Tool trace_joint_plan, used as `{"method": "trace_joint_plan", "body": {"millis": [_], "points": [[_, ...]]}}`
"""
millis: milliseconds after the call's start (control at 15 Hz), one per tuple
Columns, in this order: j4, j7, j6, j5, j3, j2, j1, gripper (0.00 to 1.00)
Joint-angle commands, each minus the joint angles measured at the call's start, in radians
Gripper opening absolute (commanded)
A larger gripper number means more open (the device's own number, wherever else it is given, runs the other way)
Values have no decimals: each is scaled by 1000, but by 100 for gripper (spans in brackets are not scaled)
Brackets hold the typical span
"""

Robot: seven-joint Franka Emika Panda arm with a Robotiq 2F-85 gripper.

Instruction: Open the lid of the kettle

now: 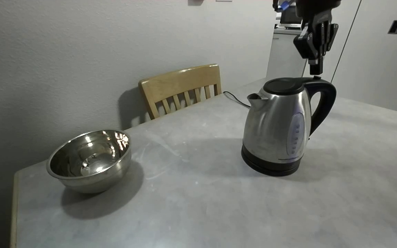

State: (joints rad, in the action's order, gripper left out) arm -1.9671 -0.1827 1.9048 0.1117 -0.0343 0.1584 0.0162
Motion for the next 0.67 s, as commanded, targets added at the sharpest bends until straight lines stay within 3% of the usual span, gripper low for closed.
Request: {"method": "trace_joint_plan", "body": {"millis": [0, 600], "points": [[-10, -24, -21, -13, 13, -22, 7, 0], [-14, -27, -8, -35, 25, -28, -3, 0]]}}
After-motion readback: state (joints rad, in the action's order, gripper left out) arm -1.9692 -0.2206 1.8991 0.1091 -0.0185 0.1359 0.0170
